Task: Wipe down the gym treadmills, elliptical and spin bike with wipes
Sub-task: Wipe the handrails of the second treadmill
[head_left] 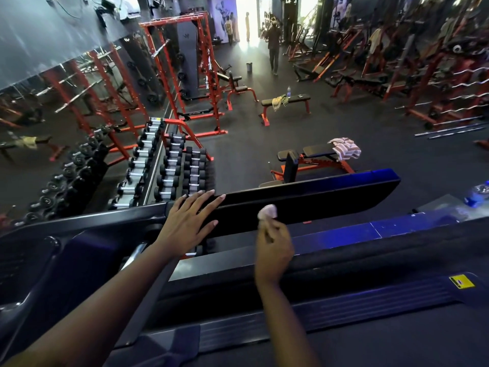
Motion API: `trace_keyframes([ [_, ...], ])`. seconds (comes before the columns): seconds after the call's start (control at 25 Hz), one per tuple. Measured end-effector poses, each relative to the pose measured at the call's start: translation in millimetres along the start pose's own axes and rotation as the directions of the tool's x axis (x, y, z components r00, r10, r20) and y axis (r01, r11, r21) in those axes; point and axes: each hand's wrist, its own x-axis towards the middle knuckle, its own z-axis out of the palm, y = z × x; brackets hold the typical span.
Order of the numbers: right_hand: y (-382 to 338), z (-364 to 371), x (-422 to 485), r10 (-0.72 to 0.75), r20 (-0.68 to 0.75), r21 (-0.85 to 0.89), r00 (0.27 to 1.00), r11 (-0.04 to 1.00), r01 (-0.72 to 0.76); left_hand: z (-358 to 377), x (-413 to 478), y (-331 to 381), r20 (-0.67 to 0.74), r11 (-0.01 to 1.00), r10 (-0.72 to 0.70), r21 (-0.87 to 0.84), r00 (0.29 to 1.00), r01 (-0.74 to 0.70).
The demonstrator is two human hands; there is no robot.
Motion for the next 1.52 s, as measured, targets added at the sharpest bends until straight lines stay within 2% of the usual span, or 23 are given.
trace_keyframes([
  [0.08, 9, -20, 31, 0.055, -0.174, -0.046, 0.983, 0.997, -0.064, 1, 0, 1, -0.016, 1.0, -0.005, 0.004, 1.0, 0.005],
  [0.12, 12, -25, 43, 0.111, -0.208, -0.03, 0.972, 0.992, -0.12, 0, 0, 1, -0.022, 1.0, -0.006, 0.004, 1.0, 0.006],
  [0.24, 9, -12, 54, 0.214, -0.154, 0.033, 0.964, 0.977, -0.212, 1, 0, 2, -0.032, 1.0, -0.003, 0.004, 0.999, 0.003],
  [0.32, 0, 3, 47, 0.162, -0.119, 0.055, 0.98, 0.986, -0.156, 3, 0, 2, -0.047, 1.0, 0.001, 0.014, 0.999, 0.0],
  [0.44, -13, 22, 22, -0.015, -0.007, 0.013, 1.0, 1.0, 0.015, 5, 0, 2, -0.062, 1.0, -0.002, 0.016, 0.998, 0.003],
  [0.6, -32, 40, -4, -0.091, 0.167, 0.017, 0.982, 0.996, 0.089, 4, 1, 2, -0.064, 1.0, 0.003, 0.024, 0.998, -0.001],
  [0.72, -28, 29, 4, -0.102, 0.156, 0.009, 0.983, 0.995, 0.101, 3, -1, 3, -0.051, 1.0, -0.002, 0.024, 0.999, 0.003],
  [0.84, -5, 2, 23, 0.062, -0.067, 0.022, 0.996, 0.998, -0.061, 5, 0, 2, -0.043, 1.0, -0.007, 0.021, 0.999, 0.008],
  [0.92, 13, -7, 33, 0.227, -0.179, 0.069, 0.957, 0.973, -0.218, 4, 0, 3, -0.038, 1.0, -0.008, 0.016, 0.999, 0.009],
  [1.0, 25, -1, 36, 0.404, -0.214, 0.146, 0.889, 0.913, -0.38, 4, 0, 3, -0.046, 1.0, -0.004, 0.009, 0.999, 0.004],
  [1.12, 27, 13, 30, 0.531, -0.219, 0.297, 0.818, 0.835, -0.463, 4, -1, 2, -0.046, 1.0, -0.002, 0.001, 0.999, 0.002],
  [1.24, 20, 27, 3, 0.519, -0.16, 0.279, 0.84, 0.84, -0.466, 4, -1, 3, -0.027, 1.0, -0.008, 0.011, 1.0, 0.009],
  [1.36, 9, 44, -40, 0.488, -0.033, 0.205, 0.872, 0.857, -0.472, 5, -1, 2, -0.007, 1.0, -0.013, 0.007, 1.0, 0.014],
  [1.52, 3, 44, -61, 0.36, 0.135, 0.146, 0.923, 0.914, -0.378, 2, -3, 2, 0.017, 1.0, -0.019, 0.003, 1.0, 0.018],
])
